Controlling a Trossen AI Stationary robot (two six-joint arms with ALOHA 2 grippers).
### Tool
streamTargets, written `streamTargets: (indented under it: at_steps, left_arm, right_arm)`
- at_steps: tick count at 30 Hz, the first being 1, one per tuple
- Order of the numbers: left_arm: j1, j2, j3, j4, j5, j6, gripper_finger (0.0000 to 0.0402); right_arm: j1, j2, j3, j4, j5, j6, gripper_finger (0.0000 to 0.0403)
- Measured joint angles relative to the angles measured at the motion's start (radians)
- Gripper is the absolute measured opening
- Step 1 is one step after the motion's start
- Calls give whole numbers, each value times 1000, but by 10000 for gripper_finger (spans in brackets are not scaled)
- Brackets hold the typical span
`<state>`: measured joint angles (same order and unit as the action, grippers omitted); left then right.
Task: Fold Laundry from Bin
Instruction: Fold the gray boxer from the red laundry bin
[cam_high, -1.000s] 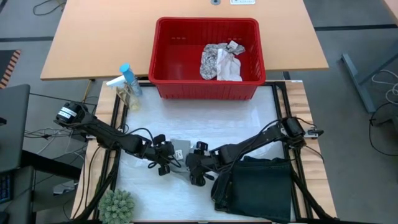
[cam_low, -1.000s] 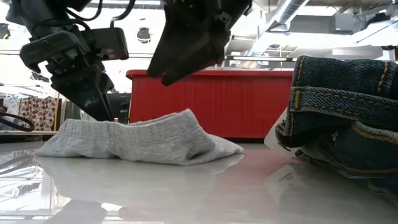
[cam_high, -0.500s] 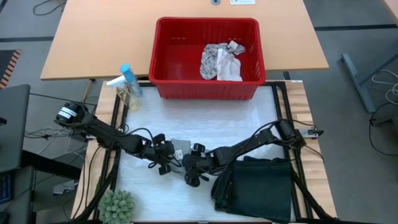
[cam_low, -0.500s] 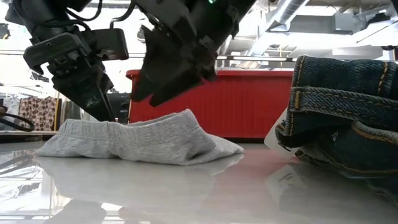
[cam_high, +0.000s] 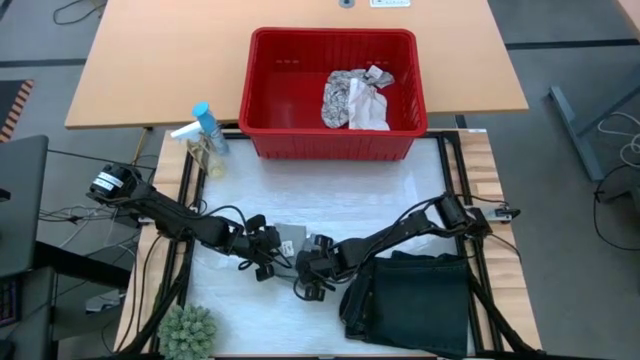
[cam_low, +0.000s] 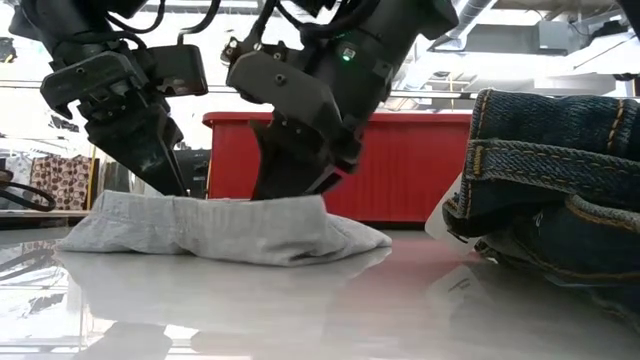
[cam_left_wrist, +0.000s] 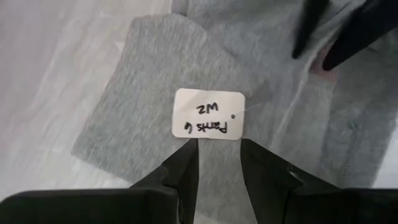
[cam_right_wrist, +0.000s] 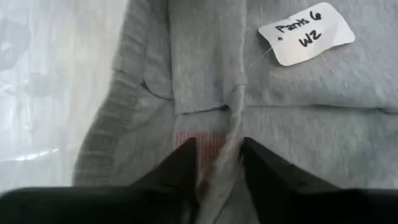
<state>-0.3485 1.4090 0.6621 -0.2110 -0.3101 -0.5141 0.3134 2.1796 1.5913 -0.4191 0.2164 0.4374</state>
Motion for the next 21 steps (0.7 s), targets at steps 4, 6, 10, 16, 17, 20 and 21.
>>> streamTargets:
  at_steps: [4, 6, 10, 16, 17, 20, 21]
  left_arm:
    - [0, 0, 0, 0, -18, 5, 107]
    - [1, 0, 0, 1, -19, 12, 107]
    - [1, 0, 0, 1, -33, 23, 107]
    - [1, 0, 0, 5, -70, 22, 107]
    - [1, 0, 0, 10, -72, 22, 107]
    - [2, 0, 0, 34, -74, 21, 107]
    - [2, 0, 0, 40, -74, 21, 107]
  right_arm:
    - [2, 0, 20, -40, -13, -2, 28]
    - [9, 0, 50, -62, -14, -21, 21]
    - [29, 0, 113, -107, -31, -55, 47]
    - [41, -1, 123, -69, -257, -177, 59]
    - [42, -1, 123, -69, -271, -187, 60]
    - [42, 0, 123, -70, -299, -224, 61]
    - [42, 0, 123, -70, -307, -240, 61]
